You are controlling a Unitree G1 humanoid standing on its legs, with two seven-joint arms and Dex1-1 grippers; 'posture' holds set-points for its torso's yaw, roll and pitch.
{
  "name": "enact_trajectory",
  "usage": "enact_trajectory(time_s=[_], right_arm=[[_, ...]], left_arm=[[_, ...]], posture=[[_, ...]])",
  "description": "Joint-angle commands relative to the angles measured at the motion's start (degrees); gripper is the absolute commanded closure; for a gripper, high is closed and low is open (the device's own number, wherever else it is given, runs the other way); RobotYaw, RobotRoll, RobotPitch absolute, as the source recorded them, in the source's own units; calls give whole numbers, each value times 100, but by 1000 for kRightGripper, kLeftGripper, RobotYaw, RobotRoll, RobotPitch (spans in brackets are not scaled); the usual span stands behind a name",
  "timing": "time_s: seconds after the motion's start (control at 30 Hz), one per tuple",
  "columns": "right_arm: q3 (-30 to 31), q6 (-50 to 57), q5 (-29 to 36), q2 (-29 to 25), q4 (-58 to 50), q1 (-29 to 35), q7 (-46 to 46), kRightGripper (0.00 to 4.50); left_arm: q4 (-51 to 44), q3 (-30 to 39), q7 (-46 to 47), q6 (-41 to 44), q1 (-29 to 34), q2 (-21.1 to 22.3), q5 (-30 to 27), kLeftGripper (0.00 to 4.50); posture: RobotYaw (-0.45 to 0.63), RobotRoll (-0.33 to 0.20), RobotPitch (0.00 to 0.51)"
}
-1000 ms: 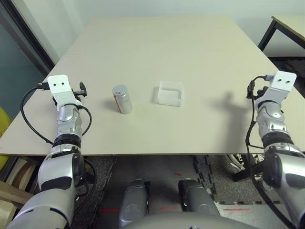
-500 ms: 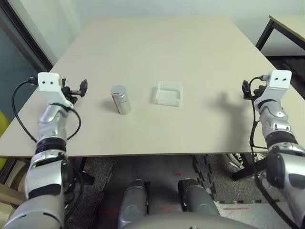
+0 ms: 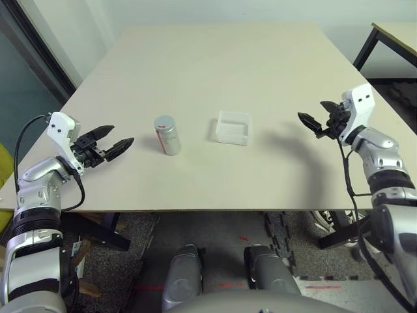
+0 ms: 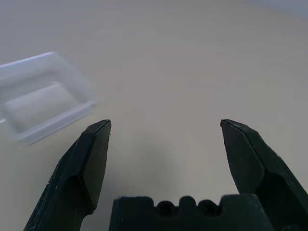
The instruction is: Pour the medicine from the bottle into the box.
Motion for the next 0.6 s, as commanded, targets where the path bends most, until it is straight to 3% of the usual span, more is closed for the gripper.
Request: enact_trajectory(time_s=[0.03,0.23,0.6], right_arm=[[192,370,112,-108,-358,-182,833,0],[530,1358,439,-311,-1719,92,2146,0],[623,1776,397,-293,-2332,318,1995,0]], left_arm=[[-39,-210,-297,-23,29,-46,54,42],[182,-459,-622,-321,-128,-151,159,42],[1465,-643,-427,-1333,-884,-736,548,42]], posture=[[-38,0,71],[-64,0,67],[-113,0,57]])
